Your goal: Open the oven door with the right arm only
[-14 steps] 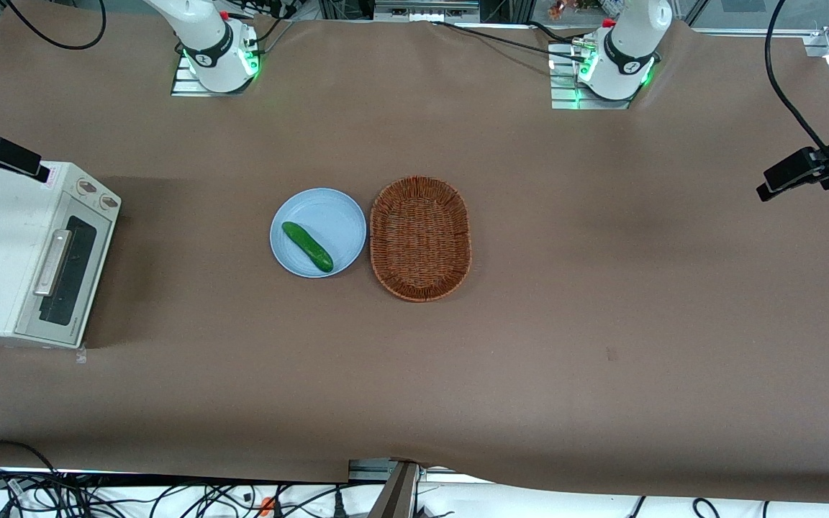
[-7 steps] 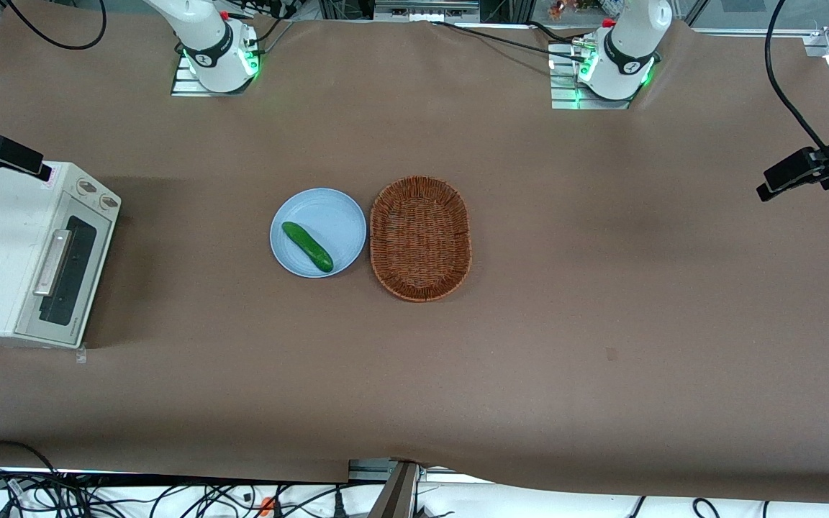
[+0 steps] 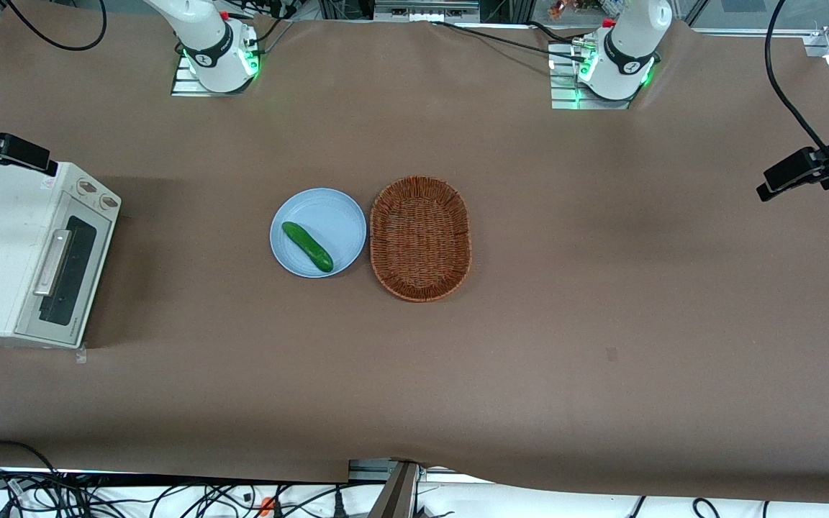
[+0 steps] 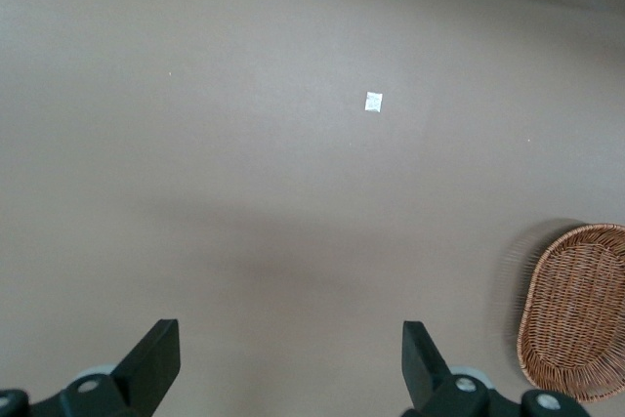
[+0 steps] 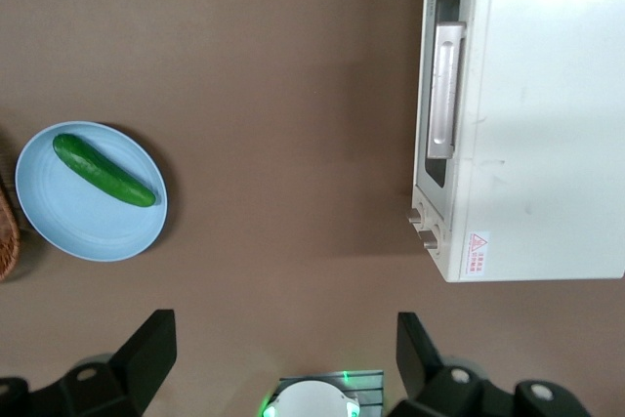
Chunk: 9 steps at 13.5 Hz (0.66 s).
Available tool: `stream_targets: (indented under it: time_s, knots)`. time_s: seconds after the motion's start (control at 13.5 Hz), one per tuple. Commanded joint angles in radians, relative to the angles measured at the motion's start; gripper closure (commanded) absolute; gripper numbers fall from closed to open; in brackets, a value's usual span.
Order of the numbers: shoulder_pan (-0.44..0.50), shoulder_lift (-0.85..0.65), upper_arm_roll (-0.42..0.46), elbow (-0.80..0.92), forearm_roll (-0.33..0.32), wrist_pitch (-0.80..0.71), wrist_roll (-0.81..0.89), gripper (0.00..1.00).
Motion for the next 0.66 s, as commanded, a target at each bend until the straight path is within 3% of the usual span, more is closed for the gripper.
stream_targets:
  time_s: [0.0, 0.59]
  knots:
    - [-0.010, 0.025, 0.005, 0.000, 0.020, -0.047, -0.076, 0.00]
    - [0.000, 0.122, 0.008, -0.042, 0.022, -0.052, -0.081, 0.00]
